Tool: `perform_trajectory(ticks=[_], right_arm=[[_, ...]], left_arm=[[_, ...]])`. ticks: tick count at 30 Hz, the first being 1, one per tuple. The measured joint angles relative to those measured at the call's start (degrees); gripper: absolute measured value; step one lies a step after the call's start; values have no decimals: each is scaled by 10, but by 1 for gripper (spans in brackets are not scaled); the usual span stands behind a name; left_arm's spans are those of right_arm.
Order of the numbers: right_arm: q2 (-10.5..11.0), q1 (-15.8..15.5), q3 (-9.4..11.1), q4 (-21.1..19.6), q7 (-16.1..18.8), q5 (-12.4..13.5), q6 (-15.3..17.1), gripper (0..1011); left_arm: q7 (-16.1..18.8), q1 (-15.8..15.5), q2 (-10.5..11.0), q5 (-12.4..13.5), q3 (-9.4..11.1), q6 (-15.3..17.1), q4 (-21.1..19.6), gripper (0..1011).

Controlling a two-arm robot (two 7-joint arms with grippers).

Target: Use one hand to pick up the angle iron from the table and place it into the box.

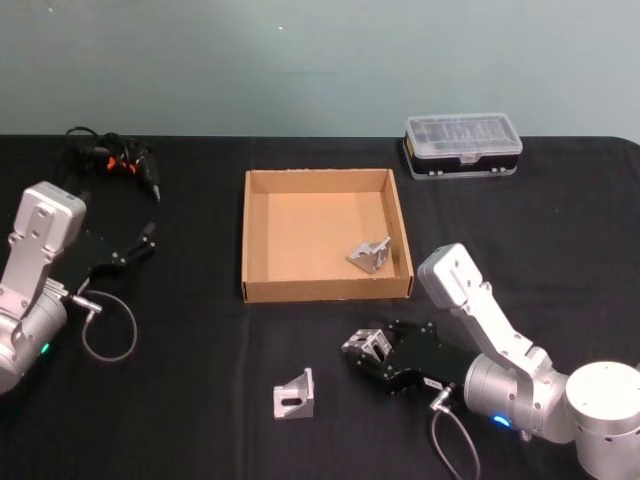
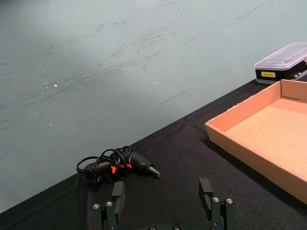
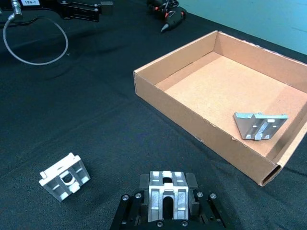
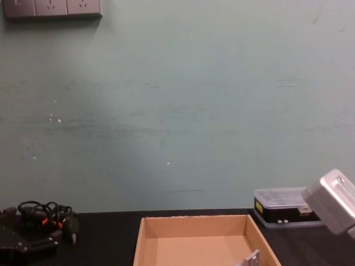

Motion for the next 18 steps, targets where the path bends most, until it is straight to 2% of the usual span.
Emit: perform_trajectory(ticks=[8, 18], right_arm=[[-1, -3, 2, -1, 1, 0, -2, 451], [8, -18, 30, -55, -5, 19, -12, 451]], left_arm=[[0, 0, 0, 0, 0, 0, 0, 1011], [0, 0, 0, 0, 0, 0, 0, 1011]])
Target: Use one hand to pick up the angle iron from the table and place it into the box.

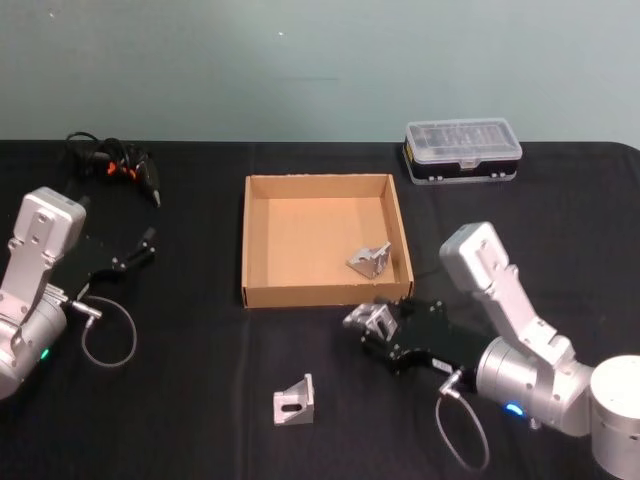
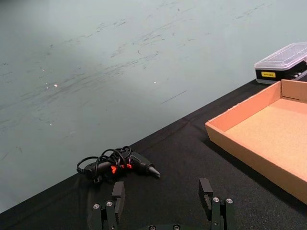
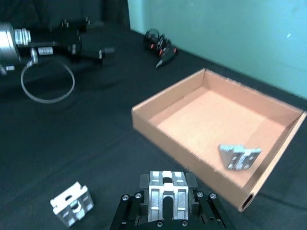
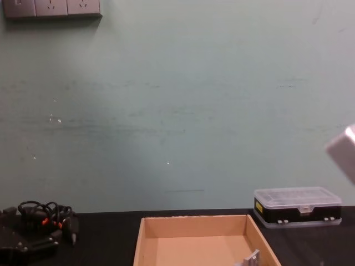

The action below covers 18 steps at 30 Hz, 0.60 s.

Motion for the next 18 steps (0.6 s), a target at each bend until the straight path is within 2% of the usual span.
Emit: perform_trajectory(ticks=[5, 9, 14, 18], right_arm=[[-1, 1, 15, -19, -10, 11, -6, 451], [-8, 11, 19, -16, -21, 8, -18, 451], [-24, 32, 17, 7, -33, -1, -26, 451], [-46, 58, 12, 39, -36, -4, -27, 451]], left_arm=[[0, 0, 0, 0, 0, 0, 0, 1011], [0, 0, 0, 0, 0, 0, 0, 1011], [0, 0, 0, 0, 0, 0, 0, 1011], [0, 0, 0, 0, 0, 0, 0, 1011]])
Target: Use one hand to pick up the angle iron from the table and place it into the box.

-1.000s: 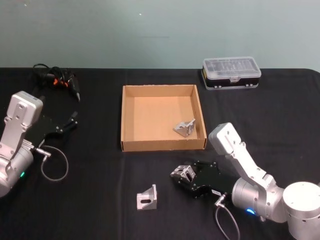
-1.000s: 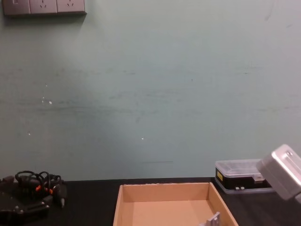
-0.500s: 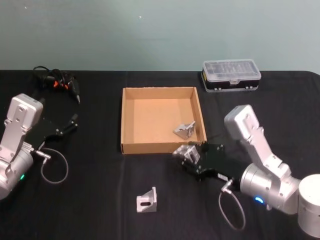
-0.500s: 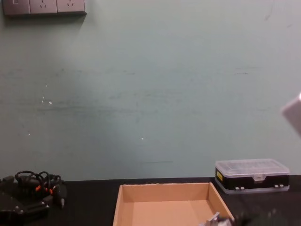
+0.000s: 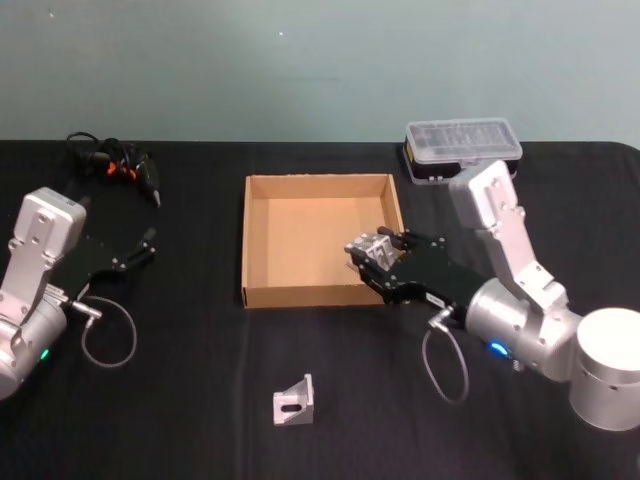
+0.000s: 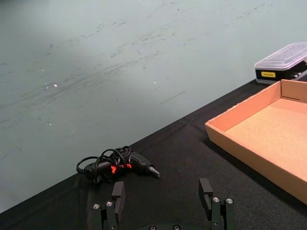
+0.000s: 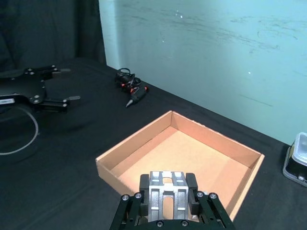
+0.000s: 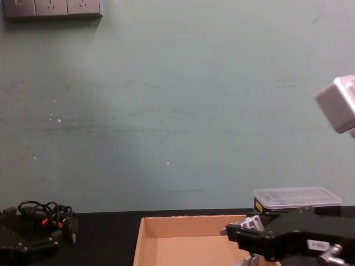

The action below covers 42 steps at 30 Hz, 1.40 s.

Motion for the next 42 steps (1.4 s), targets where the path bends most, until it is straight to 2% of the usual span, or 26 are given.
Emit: perform_trajectory(ticks=[9, 18, 28, 42], right_arm=[[-35, 53, -21, 64, 0, -12, 7, 451], [-69, 107, -36, 133, 1, -26, 31, 451], [-94, 141, -50, 185, 7, -36, 46, 451], [-125, 172, -58, 249, -4, -60, 47, 451]], left_arm=[[0, 0, 0, 0, 0, 0, 0, 1011], [0, 0, 0, 0, 0, 0, 0, 1011], [0, 0, 0, 0, 0, 0, 0, 1011], [0, 0, 0, 0, 0, 0, 0, 1011]])
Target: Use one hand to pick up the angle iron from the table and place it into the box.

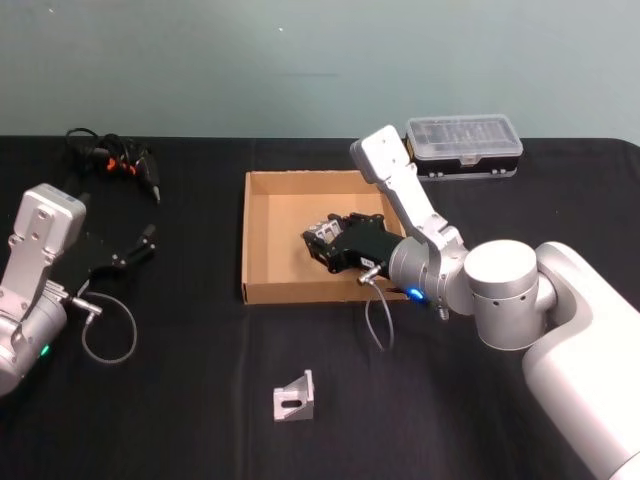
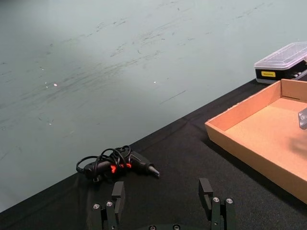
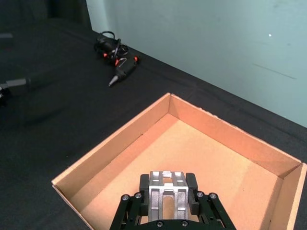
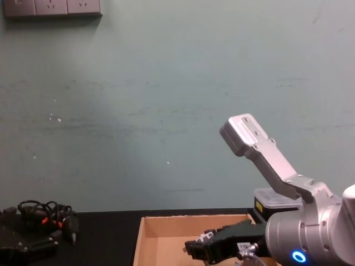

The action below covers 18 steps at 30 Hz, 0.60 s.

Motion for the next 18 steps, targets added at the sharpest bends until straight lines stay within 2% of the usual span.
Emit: perform_trajectory(ticks=[18], right_arm=[[-7, -2, 9, 23, -1, -21, 1, 469]], left_arm=[[0, 0, 0, 0, 0, 0, 0, 1011]])
